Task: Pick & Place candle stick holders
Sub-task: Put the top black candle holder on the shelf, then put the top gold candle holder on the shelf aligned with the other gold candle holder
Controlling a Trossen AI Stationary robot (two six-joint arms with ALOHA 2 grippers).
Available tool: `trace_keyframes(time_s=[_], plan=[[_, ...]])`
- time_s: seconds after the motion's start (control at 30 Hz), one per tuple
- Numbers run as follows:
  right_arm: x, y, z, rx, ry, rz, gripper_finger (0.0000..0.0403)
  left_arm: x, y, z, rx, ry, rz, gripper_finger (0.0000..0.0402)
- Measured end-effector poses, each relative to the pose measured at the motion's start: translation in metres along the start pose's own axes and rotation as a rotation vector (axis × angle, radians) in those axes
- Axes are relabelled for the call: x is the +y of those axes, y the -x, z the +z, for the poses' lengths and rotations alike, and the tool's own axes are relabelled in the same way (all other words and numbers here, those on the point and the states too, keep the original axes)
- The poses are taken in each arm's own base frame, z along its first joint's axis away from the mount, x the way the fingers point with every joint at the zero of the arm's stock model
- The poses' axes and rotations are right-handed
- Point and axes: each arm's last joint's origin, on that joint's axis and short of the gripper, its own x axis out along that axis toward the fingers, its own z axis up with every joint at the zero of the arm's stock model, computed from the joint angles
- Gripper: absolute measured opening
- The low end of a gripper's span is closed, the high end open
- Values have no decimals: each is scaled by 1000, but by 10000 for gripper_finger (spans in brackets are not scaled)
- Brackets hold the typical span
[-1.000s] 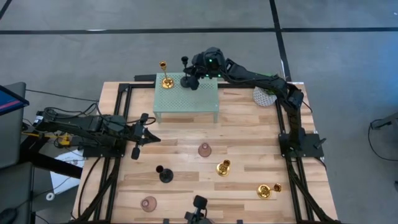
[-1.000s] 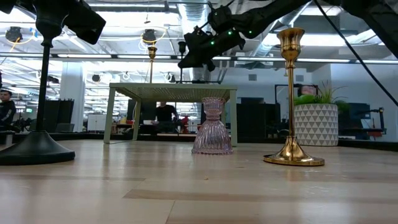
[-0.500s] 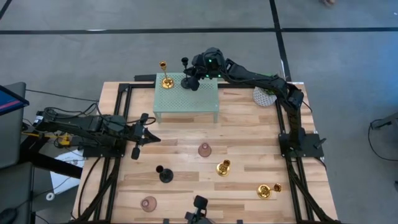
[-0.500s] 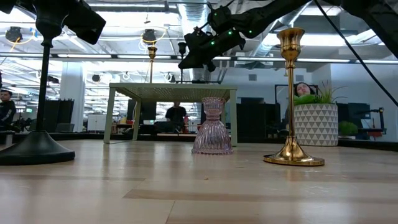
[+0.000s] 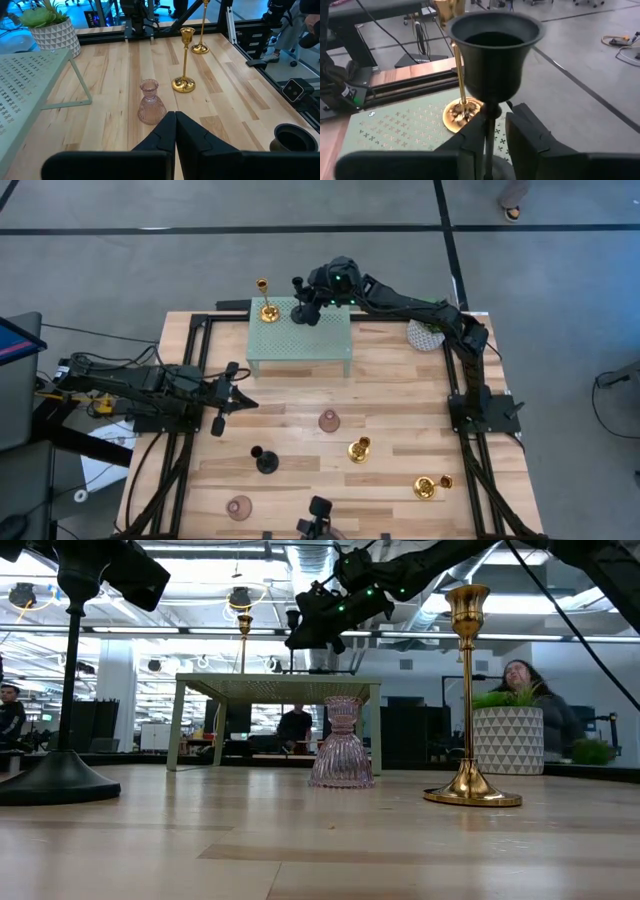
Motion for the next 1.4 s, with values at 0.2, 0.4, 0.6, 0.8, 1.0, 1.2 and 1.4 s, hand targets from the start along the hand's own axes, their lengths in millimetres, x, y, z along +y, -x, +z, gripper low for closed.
trace_keyframes(time_s=[0.2, 0.4, 0.6, 0.8, 1.0, 1.2, 1.4], plan=[[2, 2, 0, 14, 8, 4, 75, 0, 0, 0, 0, 0, 0, 10], [0, 6, -2, 91, 28, 5, 76, 0, 0, 0, 0, 0, 0, 10], [0, 9, -5, 158, 53, 13, 77, 0, 0, 0, 1, 0, 0, 10], [2, 30, 8, 177, 60, 32, 77, 0, 0, 0, 3, 0, 0, 10], [8, 64, 25, 204, 106, 66, 74, 0, 0, -1, 5, 0, -1, 10], [22, 93, 28, 213, 121, 98, 47, 0, 0, -1, 5, 0, -1, 10], [41, 112, 12, 224, 134, 145, 4, 0, 0, 0, 4, 1, -1, 10]])
